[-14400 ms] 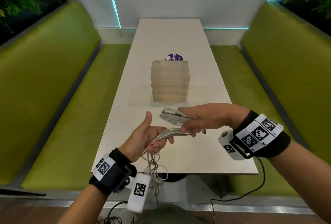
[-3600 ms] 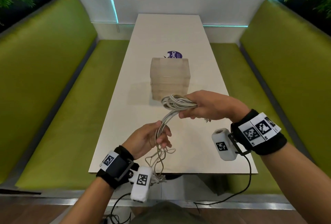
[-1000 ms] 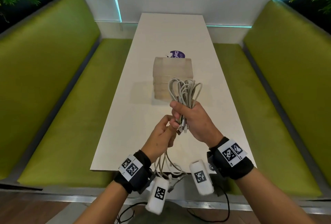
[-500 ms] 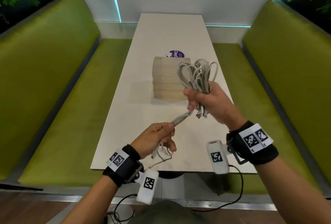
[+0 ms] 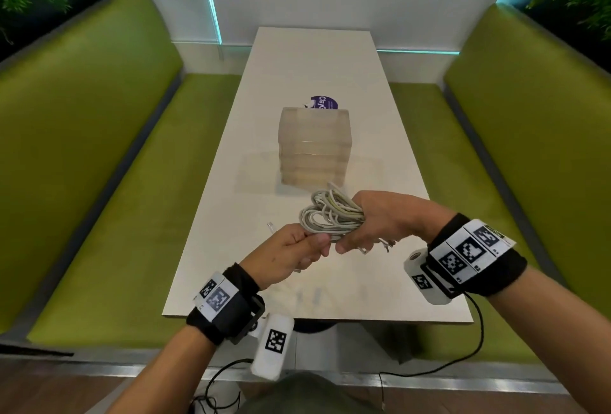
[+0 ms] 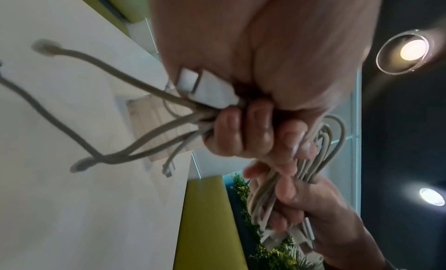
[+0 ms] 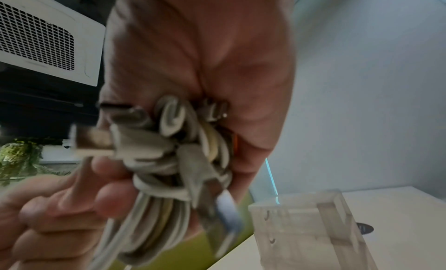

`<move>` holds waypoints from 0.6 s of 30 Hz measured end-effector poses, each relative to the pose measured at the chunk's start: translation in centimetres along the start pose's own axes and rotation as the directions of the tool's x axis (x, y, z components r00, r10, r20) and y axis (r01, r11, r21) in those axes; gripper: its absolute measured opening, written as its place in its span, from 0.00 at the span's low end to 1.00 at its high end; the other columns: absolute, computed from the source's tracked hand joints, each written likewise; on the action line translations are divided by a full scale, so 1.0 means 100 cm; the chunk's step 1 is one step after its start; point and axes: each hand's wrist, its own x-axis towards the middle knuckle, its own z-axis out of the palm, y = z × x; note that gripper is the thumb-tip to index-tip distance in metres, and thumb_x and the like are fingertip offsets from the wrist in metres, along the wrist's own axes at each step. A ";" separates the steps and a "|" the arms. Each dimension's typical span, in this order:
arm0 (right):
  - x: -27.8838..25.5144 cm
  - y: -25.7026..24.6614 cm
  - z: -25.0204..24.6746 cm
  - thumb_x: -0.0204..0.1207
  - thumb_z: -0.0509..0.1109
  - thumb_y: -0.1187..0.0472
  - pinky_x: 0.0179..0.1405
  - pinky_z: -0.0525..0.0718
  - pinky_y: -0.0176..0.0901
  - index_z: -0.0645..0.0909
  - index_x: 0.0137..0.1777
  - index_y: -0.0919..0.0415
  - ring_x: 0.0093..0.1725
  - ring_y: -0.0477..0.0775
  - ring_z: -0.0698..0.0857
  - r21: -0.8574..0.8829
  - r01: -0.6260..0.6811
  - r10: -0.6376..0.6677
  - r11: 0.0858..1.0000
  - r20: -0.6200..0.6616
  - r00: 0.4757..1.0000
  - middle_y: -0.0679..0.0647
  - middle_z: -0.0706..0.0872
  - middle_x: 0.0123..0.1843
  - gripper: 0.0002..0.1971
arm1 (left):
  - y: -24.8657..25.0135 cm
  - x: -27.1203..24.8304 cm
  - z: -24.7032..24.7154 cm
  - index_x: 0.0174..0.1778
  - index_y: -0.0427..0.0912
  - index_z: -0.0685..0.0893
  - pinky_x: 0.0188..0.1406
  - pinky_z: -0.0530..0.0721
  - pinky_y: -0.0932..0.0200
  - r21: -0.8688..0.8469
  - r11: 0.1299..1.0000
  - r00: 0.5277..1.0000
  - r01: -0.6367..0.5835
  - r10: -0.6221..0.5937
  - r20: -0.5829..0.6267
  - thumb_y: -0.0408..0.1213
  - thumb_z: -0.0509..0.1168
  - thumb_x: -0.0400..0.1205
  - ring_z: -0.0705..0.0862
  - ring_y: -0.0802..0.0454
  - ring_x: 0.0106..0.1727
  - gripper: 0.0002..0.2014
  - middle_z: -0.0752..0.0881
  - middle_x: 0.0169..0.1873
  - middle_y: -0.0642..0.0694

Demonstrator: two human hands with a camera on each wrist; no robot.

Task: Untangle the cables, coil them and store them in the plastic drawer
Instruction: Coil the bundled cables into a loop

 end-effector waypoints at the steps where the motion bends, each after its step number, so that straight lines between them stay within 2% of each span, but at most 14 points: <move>1: 0.001 0.001 0.001 0.69 0.78 0.53 0.24 0.75 0.38 0.85 0.40 0.68 0.27 0.53 0.80 -0.006 -0.009 0.009 1.000 0.019 1.000 0.54 0.85 0.28 0.15 | 0.000 0.000 0.000 0.34 0.44 0.82 0.26 0.60 0.62 -0.003 1.000 1.000 0.006 -0.006 0.001 0.55 0.63 0.75 0.63 0.57 0.24 0.17 0.68 0.22 0.56; 3: 0.001 0.003 0.001 0.70 0.77 0.54 0.24 0.75 0.36 0.84 0.39 0.67 0.26 0.52 0.79 -0.018 -0.015 0.016 1.000 0.046 0.999 0.54 0.85 0.27 0.14 | 0.000 0.000 0.001 0.35 0.43 0.82 0.27 0.61 0.62 -0.009 1.000 1.000 0.010 -0.010 0.009 0.55 0.64 0.74 0.65 0.57 0.24 0.17 0.69 0.22 0.57; 5: 0.001 0.005 0.001 0.70 0.77 0.54 0.26 0.76 0.40 0.85 0.37 0.64 0.26 0.52 0.79 -0.035 -0.023 0.025 0.999 0.050 0.998 0.56 0.85 0.28 0.11 | -0.001 -0.001 0.001 0.39 0.41 0.83 0.28 0.62 0.61 0.024 1.000 0.999 0.007 -0.008 0.049 0.55 0.63 0.77 0.66 0.57 0.26 0.18 0.72 0.22 0.57; 7: 0.001 0.008 0.001 0.70 0.76 0.55 0.26 0.77 0.41 0.85 0.39 0.59 0.27 0.52 0.80 -0.082 -0.027 0.030 0.996 0.034 0.999 0.56 0.84 0.28 0.07 | -0.001 -0.003 -0.001 0.43 0.43 0.84 0.29 0.64 0.62 0.041 0.999 0.992 0.019 -0.024 0.123 0.60 0.61 0.78 0.70 0.58 0.27 0.22 0.79 0.25 0.57; 8: 0.000 0.009 0.002 0.71 0.76 0.56 0.23 0.77 0.37 0.85 0.40 0.59 0.27 0.51 0.79 -0.113 -0.028 0.031 0.993 0.025 0.999 0.55 0.83 0.27 0.06 | -0.002 -0.004 -0.003 0.48 0.43 0.85 0.28 0.67 0.61 -0.030 0.999 0.985 0.045 -0.039 0.171 0.67 0.60 0.76 0.72 0.56 0.28 0.28 0.84 0.31 0.55; 9: 0.000 0.009 0.004 0.72 0.75 0.57 0.21 0.75 0.33 0.84 0.40 0.59 0.25 0.48 0.78 -0.156 -0.027 0.030 0.987 0.019 0.999 0.52 0.81 0.27 0.06 | -0.002 -0.003 -0.005 0.56 0.43 0.85 0.28 0.70 0.60 -0.154 0.983 0.974 0.102 -0.068 0.217 0.74 0.57 0.71 0.75 0.54 0.29 0.38 0.88 0.39 0.46; 11: -0.002 0.006 0.010 0.74 0.73 0.57 0.23 0.73 0.31 0.82 0.42 0.58 0.25 0.44 0.77 -0.330 0.007 -0.001 0.944 0.017 1.000 0.49 0.81 0.29 0.05 | -0.003 0.000 -0.012 0.66 0.37 0.81 0.29 0.76 0.59 -0.338 0.908 0.944 0.246 -0.145 0.298 0.83 0.50 0.62 0.82 0.48 0.32 0.55 0.87 0.52 0.30; 13: 0.000 -0.001 0.018 0.76 0.71 0.55 0.33 0.75 0.39 0.83 0.48 0.57 0.33 0.48 0.79 -0.565 0.072 -0.068 0.822 0.028 0.997 0.50 0.86 0.38 0.07 | -0.002 0.002 -0.014 0.68 0.33 0.80 0.32 0.79 0.59 -0.296 0.892 0.905 0.343 -0.229 0.359 0.85 0.45 0.58 0.86 0.45 0.36 0.62 0.85 0.56 0.25; 15: 0.003 -0.008 0.025 0.77 0.69 0.55 0.40 0.79 0.43 0.84 0.53 0.55 0.41 0.54 0.82 -0.687 0.112 -0.112 0.718 0.044 0.993 0.52 0.88 0.45 0.08 | 0.001 0.005 -0.008 0.63 0.34 0.82 0.33 0.80 0.58 -0.115 0.926 0.882 0.359 -0.297 0.366 0.85 0.47 0.59 0.87 0.46 0.37 0.59 0.87 0.53 0.29; 17: 0.007 -0.012 0.029 0.77 0.67 0.56 0.43 0.83 0.47 0.84 0.52 0.54 0.41 0.56 0.83 -0.722 0.129 -0.121 0.680 0.063 0.991 0.52 0.89 0.46 0.08 | 0.006 0.006 0.000 0.57 0.35 0.84 0.36 0.81 0.57 0.085 0.939 0.881 0.332 -0.341 0.328 0.80 0.57 0.64 0.87 0.48 0.36 0.48 0.90 0.48 0.35; 18: 0.009 -0.013 0.029 0.77 0.67 0.56 0.43 0.84 0.48 0.84 0.51 0.54 0.39 0.55 0.82 -0.725 0.135 -0.117 0.675 0.075 0.990 0.52 0.89 0.45 0.07 | 0.007 0.007 0.003 0.54 0.34 0.84 0.37 0.81 0.56 0.142 0.935 0.887 0.323 -0.352 0.299 0.73 0.64 0.67 0.86 0.49 0.35 0.41 0.90 0.45 0.38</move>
